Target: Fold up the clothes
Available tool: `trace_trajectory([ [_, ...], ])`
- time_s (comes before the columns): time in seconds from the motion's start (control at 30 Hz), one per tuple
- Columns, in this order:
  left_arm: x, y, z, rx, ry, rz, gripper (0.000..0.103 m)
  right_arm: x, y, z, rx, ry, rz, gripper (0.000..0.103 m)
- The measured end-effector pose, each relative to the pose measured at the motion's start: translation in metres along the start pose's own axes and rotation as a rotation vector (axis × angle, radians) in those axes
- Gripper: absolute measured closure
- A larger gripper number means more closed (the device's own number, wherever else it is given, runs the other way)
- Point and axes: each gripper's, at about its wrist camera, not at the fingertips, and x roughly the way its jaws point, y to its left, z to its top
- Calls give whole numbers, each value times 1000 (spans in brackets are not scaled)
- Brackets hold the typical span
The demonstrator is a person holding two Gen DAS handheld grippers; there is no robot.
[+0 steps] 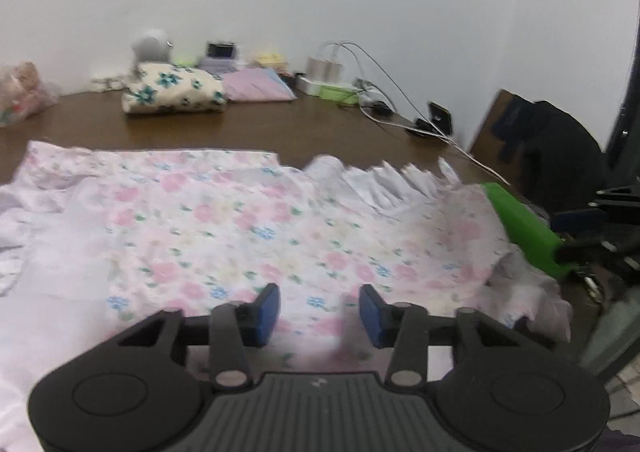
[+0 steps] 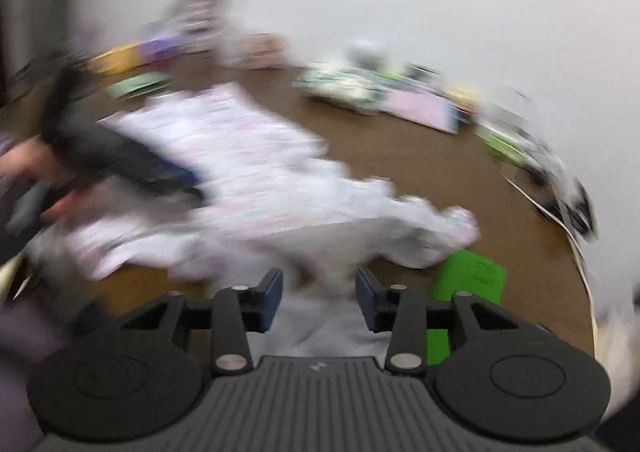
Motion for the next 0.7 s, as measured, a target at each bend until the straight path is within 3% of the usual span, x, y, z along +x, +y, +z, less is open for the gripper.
trace_trajectory([
  [0.03, -2, 3, 0, -3, 1, 16, 67, 10, -6, 2, 49, -6, -36, 63],
  [0.07, -2, 4, -1, 2, 1, 43, 77, 15, -7, 4, 81, -26, -38, 63],
  [0.17, -6, 9, -3, -17, -8, 121, 95, 29, -1, 14, 164, -131, -20, 64],
  [0.23, -8, 18, -4, -68, -22, 161, 98, 40, 9, 23, 179, -194, -25, 66],
  [0.33, -8, 30, -4, -122, -52, 231, 99, 77, 20, 32, 159, -138, -20, 70],
  [0.47, -10, 37, -2, -177, -59, 237, 99, 108, 29, 27, 111, -17, -24, 72],
  [0.6, -6, 24, 0, -144, -50, 263, 97, 98, 23, 7, 142, 23, -44, 72],
  [0.7, -5, 18, 1, -129, -42, 252, 79, 89, 6, -3, 195, 27, -118, 68],
])
